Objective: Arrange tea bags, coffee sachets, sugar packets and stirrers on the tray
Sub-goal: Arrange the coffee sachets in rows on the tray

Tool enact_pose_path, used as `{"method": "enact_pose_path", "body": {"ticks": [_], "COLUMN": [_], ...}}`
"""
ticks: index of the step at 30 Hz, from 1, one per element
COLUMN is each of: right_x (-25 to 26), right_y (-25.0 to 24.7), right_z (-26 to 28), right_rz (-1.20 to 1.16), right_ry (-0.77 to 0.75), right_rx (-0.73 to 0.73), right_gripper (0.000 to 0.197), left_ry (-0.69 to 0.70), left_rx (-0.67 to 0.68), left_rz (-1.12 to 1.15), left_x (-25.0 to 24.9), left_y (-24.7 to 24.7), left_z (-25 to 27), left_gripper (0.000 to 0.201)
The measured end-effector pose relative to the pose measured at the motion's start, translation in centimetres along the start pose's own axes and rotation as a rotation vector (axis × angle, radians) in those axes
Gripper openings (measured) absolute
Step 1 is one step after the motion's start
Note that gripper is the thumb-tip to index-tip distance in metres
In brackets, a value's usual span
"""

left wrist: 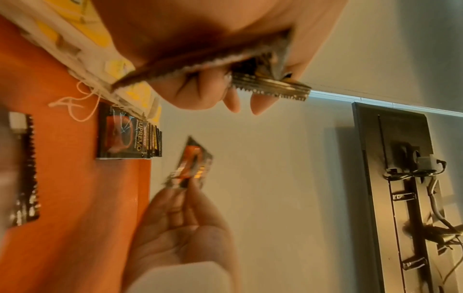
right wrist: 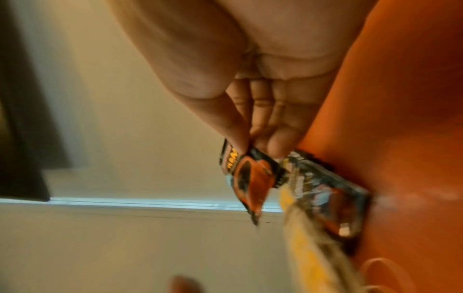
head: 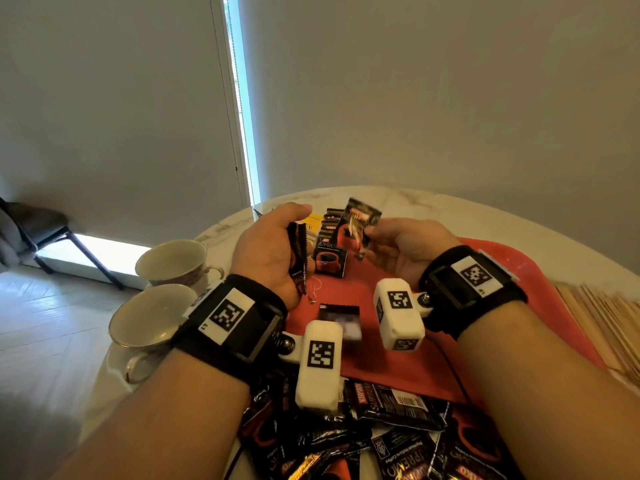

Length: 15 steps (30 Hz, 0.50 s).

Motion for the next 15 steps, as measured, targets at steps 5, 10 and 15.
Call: {"method": "enact_pose_path", "body": {"ticks": [5, 10, 15], "right_x": [-2.2, -1.8, -2.2], "right_y": [-0.2, 0.7, 1.5], "right_z": [-0.2, -0.7, -1.2], "right_rz": [0.281, 0.439, 0.491], "right_ry": [0.115, 0.102, 0.118], "right_rx": [-0.003, 0.015, 0.019], "right_gripper": [0.007, 0.004, 0.005], "left_ry": [-0.016, -0.015, -0.016], "left_rx": [-0.019, -0.002, -0.002], "left_rz": [0.016, 0.045, 0.054], "left_x": [0.0, -0.2, -0.5], "left_y": [-0.8, -1.0, -1.1], "left_z": [-1.0, -1.2, -1.1], "left_gripper": [0.02, 0.023, 0.02]}}
Point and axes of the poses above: each hand's wrist, its own z-axis away from the middle knuckle, its own y-axis out of the palm, x = y × z, the point moved 5 cm from there along -z, towards the middle knuckle, and after that the axes turned 10 degrees about -y, right-handed, at the moved point
